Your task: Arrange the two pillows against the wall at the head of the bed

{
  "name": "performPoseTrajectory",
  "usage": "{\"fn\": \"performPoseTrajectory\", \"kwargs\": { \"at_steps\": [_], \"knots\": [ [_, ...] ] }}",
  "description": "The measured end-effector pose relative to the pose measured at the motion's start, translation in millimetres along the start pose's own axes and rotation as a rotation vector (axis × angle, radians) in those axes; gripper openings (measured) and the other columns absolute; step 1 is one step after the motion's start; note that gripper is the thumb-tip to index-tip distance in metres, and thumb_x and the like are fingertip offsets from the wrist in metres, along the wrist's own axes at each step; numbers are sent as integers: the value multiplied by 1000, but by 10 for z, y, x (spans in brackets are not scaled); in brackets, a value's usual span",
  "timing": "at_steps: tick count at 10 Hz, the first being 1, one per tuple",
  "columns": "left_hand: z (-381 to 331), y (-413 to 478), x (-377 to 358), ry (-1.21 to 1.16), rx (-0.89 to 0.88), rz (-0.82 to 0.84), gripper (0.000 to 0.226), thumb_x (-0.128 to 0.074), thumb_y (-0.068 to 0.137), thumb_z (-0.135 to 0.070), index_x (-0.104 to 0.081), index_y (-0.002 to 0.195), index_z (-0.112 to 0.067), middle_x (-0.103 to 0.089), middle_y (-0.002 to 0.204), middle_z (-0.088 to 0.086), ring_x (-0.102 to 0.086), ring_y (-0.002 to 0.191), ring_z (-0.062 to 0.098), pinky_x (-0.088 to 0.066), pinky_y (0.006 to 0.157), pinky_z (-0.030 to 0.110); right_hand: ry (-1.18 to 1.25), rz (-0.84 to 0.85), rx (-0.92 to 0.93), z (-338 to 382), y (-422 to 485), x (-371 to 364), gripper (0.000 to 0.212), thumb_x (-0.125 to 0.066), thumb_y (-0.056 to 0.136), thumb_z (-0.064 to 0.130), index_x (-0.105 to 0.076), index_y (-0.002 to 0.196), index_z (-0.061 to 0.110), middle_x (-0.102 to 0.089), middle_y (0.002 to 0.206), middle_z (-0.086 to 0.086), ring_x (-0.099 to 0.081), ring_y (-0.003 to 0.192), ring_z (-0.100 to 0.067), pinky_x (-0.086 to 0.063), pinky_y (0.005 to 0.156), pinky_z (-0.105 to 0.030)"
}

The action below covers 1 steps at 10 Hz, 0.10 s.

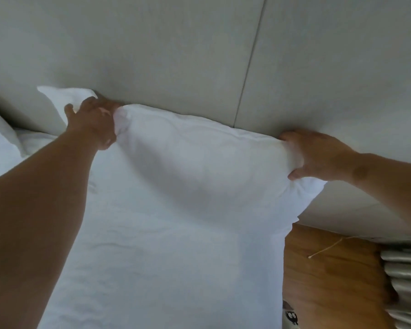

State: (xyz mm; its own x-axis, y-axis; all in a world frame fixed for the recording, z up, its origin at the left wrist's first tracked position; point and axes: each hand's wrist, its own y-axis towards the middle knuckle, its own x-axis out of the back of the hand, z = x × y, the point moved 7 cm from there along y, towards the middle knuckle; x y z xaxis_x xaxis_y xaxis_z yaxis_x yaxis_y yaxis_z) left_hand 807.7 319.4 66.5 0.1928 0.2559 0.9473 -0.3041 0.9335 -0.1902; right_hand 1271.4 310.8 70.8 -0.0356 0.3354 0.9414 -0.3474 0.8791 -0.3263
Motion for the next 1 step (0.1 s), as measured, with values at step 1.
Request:
{"fn": "performPoseTrajectory", "kwargs": {
  "at_steps": [1],
  "knots": [
    [16,-186,-14,-120,-2,1,91,-75,89,-35,-25,164,-28,-24,171,-8,-16,159,17,-24,125,53,4,-27,41,42,-133,43,100,-88,69,46,-39,154,26,-49,151,2,-50,134,-23,-41,107,-38]
  ]
}}
